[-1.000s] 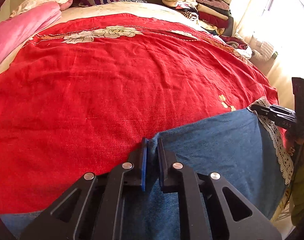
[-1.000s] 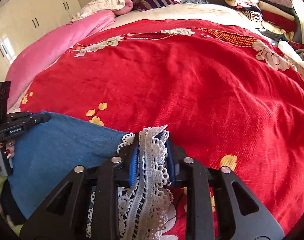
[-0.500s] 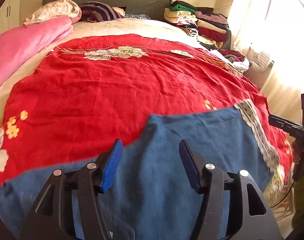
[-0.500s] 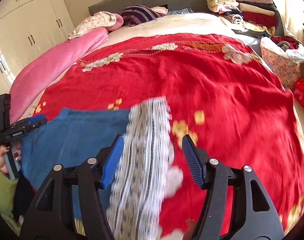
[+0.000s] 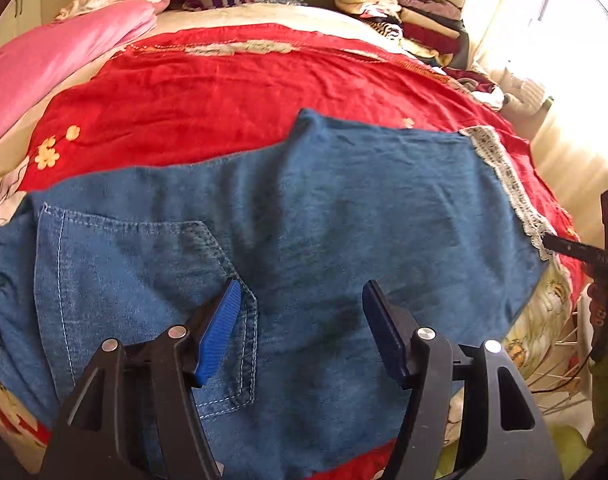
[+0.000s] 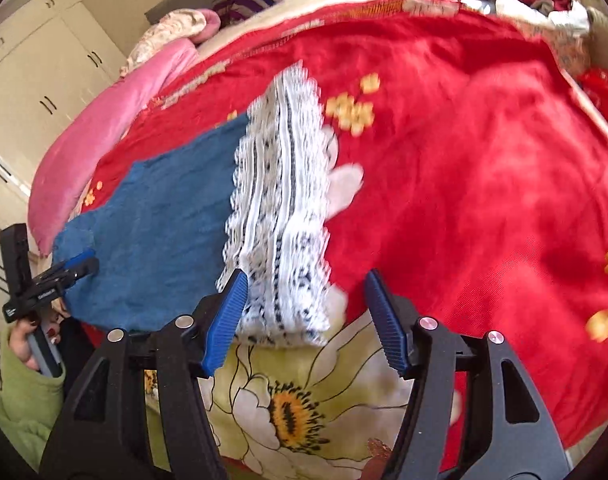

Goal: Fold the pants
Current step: 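Pull the lace hem with the right tool to align it over the folded pants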

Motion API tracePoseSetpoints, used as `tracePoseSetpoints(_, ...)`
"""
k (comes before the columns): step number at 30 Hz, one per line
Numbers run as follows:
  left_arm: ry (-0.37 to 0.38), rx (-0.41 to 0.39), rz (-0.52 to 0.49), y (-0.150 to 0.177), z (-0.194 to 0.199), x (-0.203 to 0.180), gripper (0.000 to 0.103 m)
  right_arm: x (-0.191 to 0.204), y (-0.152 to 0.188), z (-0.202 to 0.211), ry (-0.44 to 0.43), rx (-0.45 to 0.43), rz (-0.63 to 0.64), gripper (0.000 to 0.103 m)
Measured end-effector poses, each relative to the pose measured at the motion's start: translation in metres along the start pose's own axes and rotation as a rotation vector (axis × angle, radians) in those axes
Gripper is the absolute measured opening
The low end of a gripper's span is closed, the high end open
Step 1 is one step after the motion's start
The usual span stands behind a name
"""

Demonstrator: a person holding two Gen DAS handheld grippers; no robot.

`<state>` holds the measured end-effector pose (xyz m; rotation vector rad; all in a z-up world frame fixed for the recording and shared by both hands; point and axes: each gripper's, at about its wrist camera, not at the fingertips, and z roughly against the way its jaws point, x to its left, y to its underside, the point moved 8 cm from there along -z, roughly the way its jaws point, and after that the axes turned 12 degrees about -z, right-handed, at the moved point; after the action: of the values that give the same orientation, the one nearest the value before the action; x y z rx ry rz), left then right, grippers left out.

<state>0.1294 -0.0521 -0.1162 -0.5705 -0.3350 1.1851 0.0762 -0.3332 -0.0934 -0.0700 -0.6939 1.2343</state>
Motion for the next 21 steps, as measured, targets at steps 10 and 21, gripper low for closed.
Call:
tracePoseSetpoints(10,-0.026,0.016,-0.014,0.002,-0.008,-0.003,0.065,0.013,0.016,-0.008,0.011,0.015,0.047,0.043)
tracePoseSetpoints(21,-0.017,0.017,0.001,0.002,-0.009,0.001,0.065,0.013,0.021,0.015,0.031,-0.012,0.127,0.014)
